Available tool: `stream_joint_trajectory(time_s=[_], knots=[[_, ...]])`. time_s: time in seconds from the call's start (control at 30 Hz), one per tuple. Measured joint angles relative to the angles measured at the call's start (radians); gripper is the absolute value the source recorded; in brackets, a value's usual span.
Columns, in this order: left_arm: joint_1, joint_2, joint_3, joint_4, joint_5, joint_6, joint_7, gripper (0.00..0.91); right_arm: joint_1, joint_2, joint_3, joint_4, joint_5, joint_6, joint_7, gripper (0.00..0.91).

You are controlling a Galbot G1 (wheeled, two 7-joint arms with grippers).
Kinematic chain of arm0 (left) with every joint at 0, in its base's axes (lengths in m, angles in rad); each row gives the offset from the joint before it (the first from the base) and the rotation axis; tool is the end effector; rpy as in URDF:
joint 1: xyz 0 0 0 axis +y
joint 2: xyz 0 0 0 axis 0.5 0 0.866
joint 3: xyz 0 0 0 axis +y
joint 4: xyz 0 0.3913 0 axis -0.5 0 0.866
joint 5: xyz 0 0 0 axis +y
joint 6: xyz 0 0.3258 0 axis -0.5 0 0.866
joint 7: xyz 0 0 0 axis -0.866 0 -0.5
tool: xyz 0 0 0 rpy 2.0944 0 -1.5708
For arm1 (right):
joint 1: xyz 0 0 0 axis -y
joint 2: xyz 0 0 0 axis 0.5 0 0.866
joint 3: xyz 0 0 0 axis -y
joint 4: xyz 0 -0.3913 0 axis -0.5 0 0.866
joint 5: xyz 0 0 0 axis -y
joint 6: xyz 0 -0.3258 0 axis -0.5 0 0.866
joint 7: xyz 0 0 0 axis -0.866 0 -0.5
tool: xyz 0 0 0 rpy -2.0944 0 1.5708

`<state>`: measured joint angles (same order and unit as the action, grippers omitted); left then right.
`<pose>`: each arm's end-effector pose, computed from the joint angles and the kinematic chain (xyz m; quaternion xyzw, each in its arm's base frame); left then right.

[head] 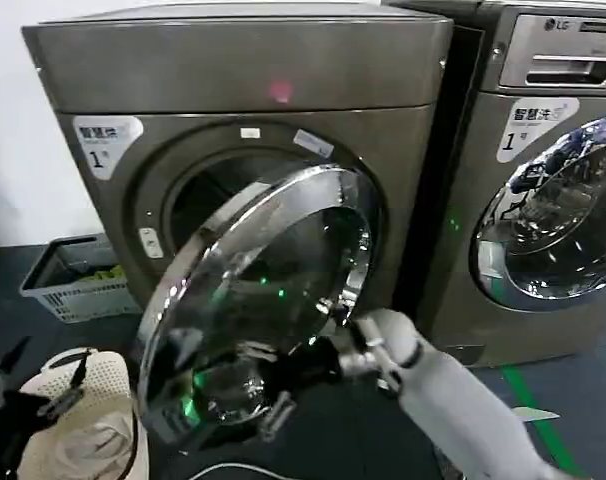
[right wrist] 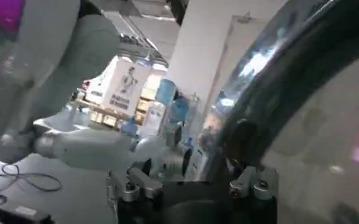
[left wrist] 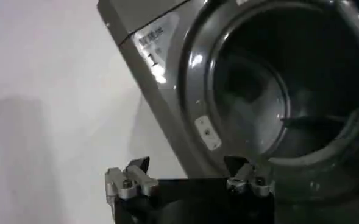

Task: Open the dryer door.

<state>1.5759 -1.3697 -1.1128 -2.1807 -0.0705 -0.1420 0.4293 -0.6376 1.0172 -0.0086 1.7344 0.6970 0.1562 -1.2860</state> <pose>0.1055 0.1863 -0.2596 0.0322 0.9655 0.2413 0.0930 0.4028 -0.0391 -0.2323 -0.7808 0.5952 -0.0632 0.1793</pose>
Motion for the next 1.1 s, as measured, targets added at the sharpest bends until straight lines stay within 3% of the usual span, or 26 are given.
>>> stream_joint_trajectory(time_s=[0.13, 0.3, 0.47, 0.6, 0.73, 0.83, 0.93, 1.1], knots=[[-0.023, 0.046, 0.048, 0.016, -0.005, -0.004, 0.01, 0.907, -0.141, -0.063, 0.17, 0.054, 0.004, 0.005, -0.001, 0.907], [-0.061, 0.113, 0.129, 0.042, -0.015, -0.01, 0.012, 0.907, -0.39, -0.093, 0.459, 0.143, 0.006, 0.063, 0.048, 0.907], [-0.071, 0.167, 0.261, 0.044, -0.001, -0.024, 0.017, 0.907, -0.667, -0.035, 0.807, 0.217, -0.048, 0.17, 0.209, 0.907], [-0.092, 0.201, 0.38, 0.047, 0.008, -0.03, 0.017, 0.907, -0.879, 0.057, 1.067, 0.223, -0.168, 0.258, 0.423, 0.907], [-0.118, 0.229, 0.476, 0.048, 0.01, -0.031, 0.017, 0.907, -0.983, 0.148, 1.288, 0.207, -0.325, 0.252, 0.695, 0.907], [-0.14, 0.246, 0.537, 0.055, 0.009, -0.031, 0.017, 0.907, -1.024, 0.223, 1.44, 0.174, -0.438, 0.213, 0.865, 0.907], [-0.168, 0.263, 0.588, 0.065, 0.001, -0.031, 0.016, 0.907, -1.041, 0.296, 1.574, 0.134, -0.464, 0.127, 1.027, 0.907], [-0.219, 0.285, 0.666, 0.085, -0.009, -0.033, 0.016, 0.907, -1.03, 0.336, 1.76, 0.031, -0.491, 0.073, 1.174, 0.907]])
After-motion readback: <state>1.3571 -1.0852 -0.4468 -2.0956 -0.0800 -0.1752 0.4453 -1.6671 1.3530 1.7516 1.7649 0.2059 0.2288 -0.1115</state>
